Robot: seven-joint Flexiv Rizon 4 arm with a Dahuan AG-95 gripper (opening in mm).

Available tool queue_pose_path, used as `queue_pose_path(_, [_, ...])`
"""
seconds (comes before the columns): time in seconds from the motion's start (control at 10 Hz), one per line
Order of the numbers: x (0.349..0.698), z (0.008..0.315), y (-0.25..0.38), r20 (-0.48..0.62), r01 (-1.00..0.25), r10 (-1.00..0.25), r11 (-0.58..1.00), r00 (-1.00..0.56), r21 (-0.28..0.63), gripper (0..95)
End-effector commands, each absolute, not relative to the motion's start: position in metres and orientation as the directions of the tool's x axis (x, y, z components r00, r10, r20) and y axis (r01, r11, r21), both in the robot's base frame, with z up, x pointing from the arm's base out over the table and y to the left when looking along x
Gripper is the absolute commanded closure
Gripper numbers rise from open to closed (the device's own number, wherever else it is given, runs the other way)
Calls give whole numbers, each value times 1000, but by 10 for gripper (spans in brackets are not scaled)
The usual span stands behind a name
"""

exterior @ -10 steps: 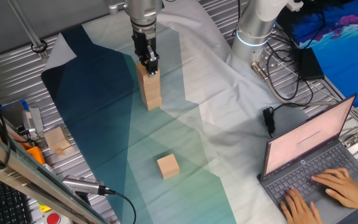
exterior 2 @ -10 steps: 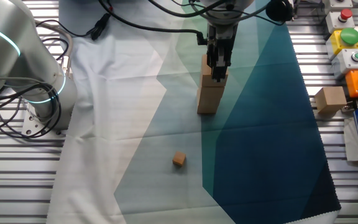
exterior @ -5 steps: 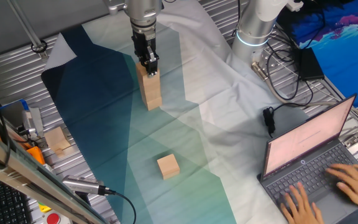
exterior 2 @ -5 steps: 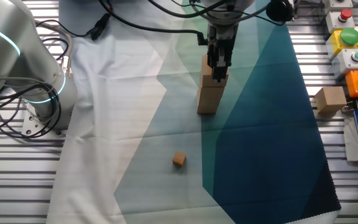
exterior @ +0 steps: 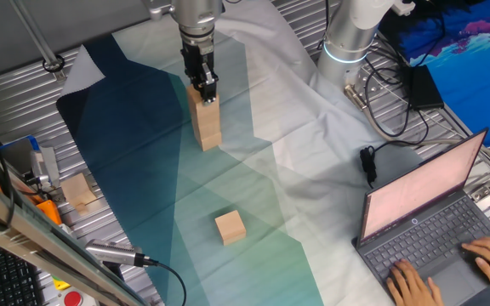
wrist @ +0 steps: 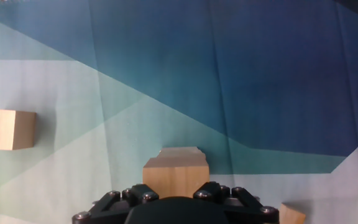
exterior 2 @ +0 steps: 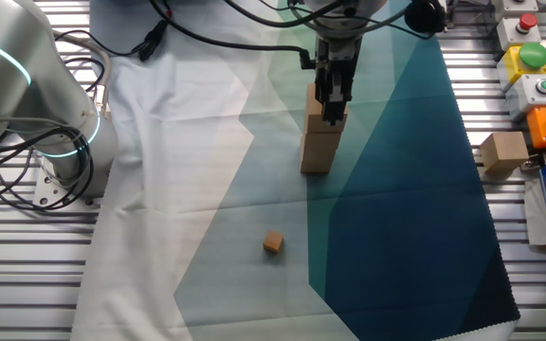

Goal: Stack the blocks in a vertical line of five

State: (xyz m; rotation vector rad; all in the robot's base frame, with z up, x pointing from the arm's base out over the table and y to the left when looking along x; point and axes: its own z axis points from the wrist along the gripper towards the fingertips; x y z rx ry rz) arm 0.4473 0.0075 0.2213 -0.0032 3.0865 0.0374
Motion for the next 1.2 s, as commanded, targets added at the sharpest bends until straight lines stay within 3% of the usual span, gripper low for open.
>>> queue_pose_path(0.1, [446,219,8,-56,-3,-2,1000,-998,22,950])
queue_pose_path(0.7, [447,219,7,-59,-13,-11,1000,-998,24,950])
queue_pose_path(1.0, [448,219,7,-70,-46,-44,998,-997,33,380])
queue_pose_path(1.1, [448,219,7,-71,-52,-50,998,-996,32,380])
queue_pose_path(1.2, [449,220,7,-73,-61,-59,998,-996,28,190])
